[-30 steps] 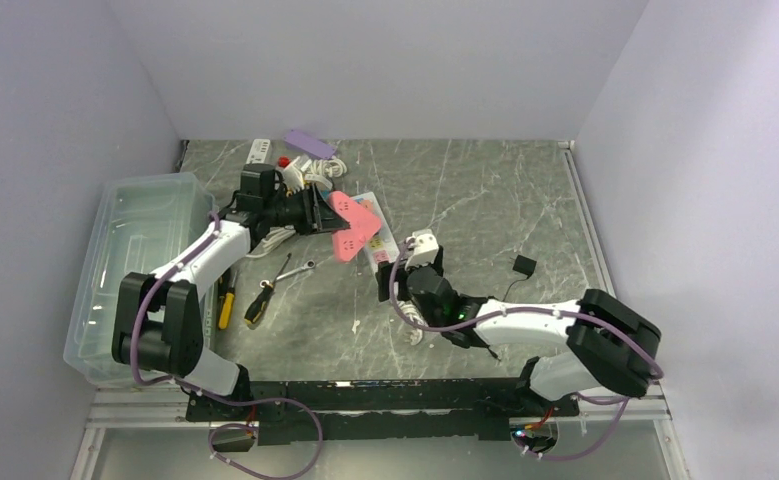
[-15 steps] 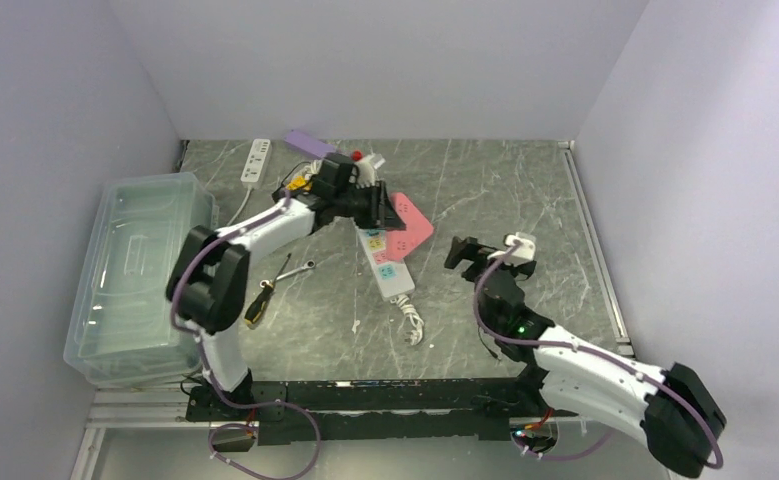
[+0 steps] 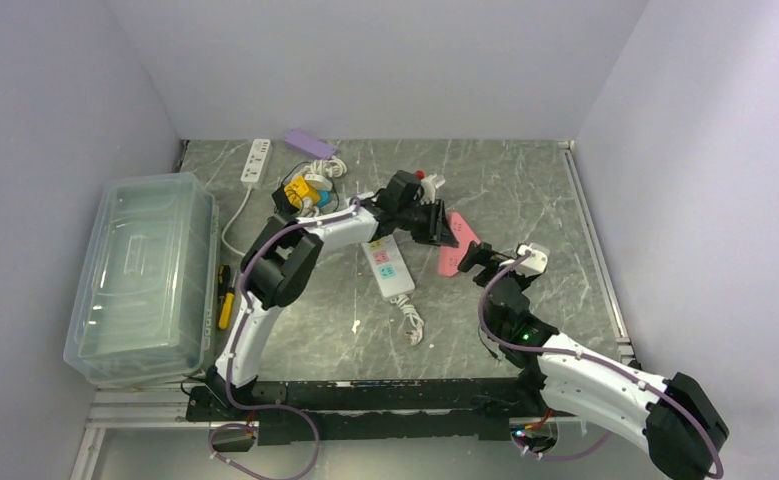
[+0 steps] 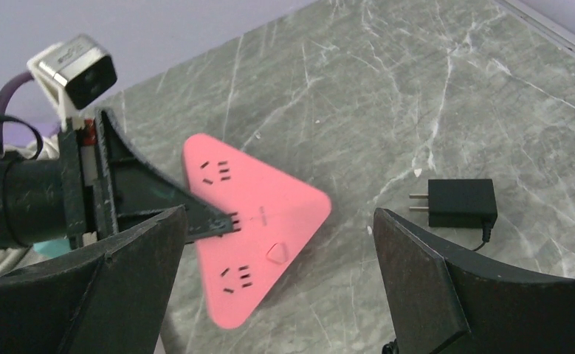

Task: Pull the plug off the socket
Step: Place the plug at the center of the board.

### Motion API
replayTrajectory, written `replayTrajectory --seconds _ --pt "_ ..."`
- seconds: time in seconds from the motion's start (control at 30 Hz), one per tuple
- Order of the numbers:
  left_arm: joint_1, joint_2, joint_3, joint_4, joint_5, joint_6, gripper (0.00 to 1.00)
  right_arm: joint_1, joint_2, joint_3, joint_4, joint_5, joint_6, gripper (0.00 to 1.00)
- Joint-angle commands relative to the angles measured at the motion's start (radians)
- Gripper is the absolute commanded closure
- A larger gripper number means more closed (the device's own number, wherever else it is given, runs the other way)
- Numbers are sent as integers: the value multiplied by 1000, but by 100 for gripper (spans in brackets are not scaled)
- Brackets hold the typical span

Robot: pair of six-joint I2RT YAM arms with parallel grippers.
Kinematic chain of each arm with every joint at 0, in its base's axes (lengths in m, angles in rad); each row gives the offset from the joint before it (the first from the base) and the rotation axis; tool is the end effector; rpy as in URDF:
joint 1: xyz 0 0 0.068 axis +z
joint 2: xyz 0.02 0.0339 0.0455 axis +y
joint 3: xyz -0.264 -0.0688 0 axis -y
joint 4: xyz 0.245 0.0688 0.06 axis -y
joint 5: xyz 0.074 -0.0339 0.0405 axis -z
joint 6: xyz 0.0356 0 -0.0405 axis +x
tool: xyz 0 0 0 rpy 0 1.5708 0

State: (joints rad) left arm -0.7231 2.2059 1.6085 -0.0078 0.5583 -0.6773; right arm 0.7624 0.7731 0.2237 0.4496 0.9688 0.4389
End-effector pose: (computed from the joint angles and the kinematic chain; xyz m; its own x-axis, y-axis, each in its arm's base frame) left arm 0.3614 -0.3441 0.1785 -0.8888 0.0755 -0.4520 0.4246 0.5068 -0.7502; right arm 0.1396 0.0927 0.2117 0.0206 0.3524 -0.9356 0.2134 0.9127 0.3485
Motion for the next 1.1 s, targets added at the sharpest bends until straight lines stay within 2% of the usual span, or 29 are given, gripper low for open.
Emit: replayTrajectory --seconds 0.0,0.23,0.37,0.7,1.07 --pt "-39 76 87 59 -8 -37 95 -3 38 27 25 18 17 0" --pt "-73 154 169 -3 -42 -6 62 -5 33 19 37 15 13 0" --pt "-73 152 164 -35 -66 8 43 -5 33 17 41 18 8 0" --pt "-72 95 211 -127 -133 90 14 -5 -3 -2 64 30 -13 0" --pt "-17 -107 178 -207 -169 138 10 -14 -62 -44 115 -7 -46 0"
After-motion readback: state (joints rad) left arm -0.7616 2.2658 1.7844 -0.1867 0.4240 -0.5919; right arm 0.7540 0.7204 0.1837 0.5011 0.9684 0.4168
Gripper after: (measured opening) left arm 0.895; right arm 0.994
